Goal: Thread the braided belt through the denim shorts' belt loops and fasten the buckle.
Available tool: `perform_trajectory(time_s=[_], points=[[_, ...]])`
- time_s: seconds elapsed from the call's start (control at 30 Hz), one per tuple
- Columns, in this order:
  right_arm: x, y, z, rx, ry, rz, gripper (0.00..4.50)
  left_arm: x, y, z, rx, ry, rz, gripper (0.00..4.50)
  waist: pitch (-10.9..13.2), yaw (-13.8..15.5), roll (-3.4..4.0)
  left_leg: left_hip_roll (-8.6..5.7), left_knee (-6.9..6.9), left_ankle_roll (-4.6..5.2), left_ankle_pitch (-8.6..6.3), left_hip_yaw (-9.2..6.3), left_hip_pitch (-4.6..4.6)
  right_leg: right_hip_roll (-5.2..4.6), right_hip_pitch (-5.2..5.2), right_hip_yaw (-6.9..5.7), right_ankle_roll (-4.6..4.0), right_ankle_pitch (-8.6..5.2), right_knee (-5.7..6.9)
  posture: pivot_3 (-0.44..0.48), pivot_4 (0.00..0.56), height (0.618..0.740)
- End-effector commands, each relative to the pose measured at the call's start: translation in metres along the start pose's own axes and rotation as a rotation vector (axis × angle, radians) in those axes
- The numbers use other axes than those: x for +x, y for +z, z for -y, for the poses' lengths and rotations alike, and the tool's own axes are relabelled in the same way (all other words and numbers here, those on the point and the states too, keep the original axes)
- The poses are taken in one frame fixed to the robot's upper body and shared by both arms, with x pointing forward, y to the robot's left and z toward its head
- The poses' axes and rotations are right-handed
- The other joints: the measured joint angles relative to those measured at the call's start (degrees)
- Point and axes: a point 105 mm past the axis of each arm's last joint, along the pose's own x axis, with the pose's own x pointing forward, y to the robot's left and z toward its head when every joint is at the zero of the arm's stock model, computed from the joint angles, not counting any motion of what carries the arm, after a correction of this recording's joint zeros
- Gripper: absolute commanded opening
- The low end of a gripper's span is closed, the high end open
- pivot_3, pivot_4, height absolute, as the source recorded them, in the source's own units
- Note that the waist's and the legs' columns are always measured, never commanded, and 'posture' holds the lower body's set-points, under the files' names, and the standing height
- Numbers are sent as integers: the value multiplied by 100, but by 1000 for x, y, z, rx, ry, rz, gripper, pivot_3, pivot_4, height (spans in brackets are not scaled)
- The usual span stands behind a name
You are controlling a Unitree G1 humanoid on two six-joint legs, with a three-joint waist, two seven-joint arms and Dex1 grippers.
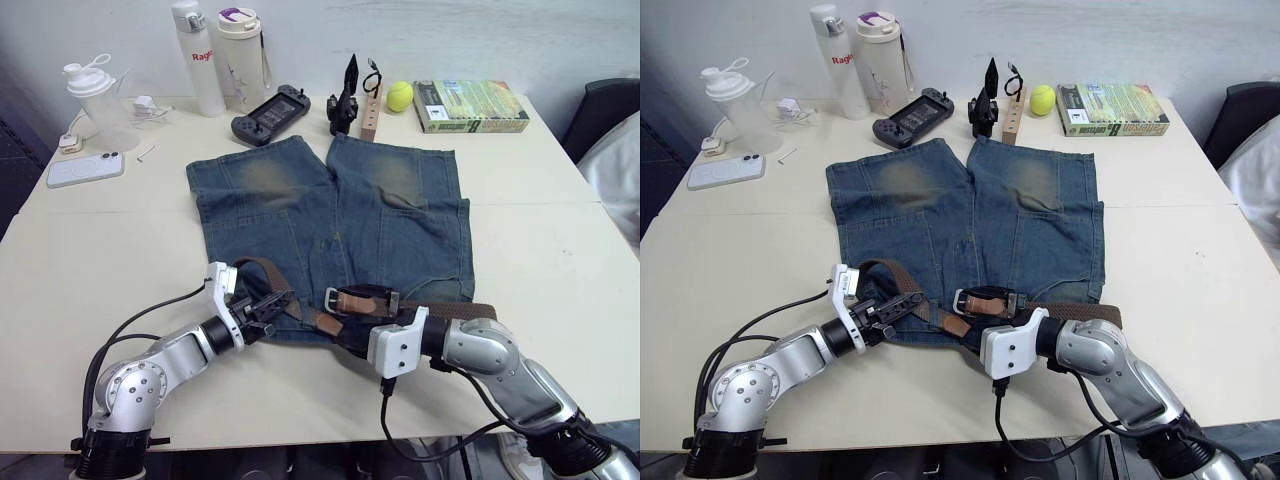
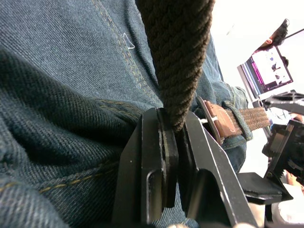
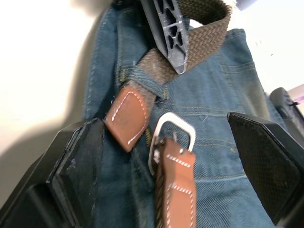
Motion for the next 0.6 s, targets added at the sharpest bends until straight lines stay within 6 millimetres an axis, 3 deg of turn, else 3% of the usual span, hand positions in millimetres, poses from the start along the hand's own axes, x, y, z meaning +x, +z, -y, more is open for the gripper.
perform_trajectory(time_s=[0.03,0.37,0.47,0.6], points=[[2,9,6,-31,-35,32,4405,0,-1,7,10,-37,-7,0,0,0,0,0,0,0,0,0,0,0,0,0,0,0,0,0,150,720],[2,15,11,-43,-42,59,4405,-1,-1,7,9,-31,-2,0,0,-4,0,0,0,-1,0,-1,0,1,0,0,0,0,1,0,150,720],[2,15,10,-44,-36,63,3676,-1,-2,6,8,-28,-1,0,0,-5,0,0,0,0,1,0,0,1,0,0,0,0,1,0,150,720],[2,17,8,-44,-25,73,2073,-1,-3,6,5,-25,-1,0,0,-5,0,0,0,0,1,-1,1,1,0,0,0,0,2,0,150,720]])
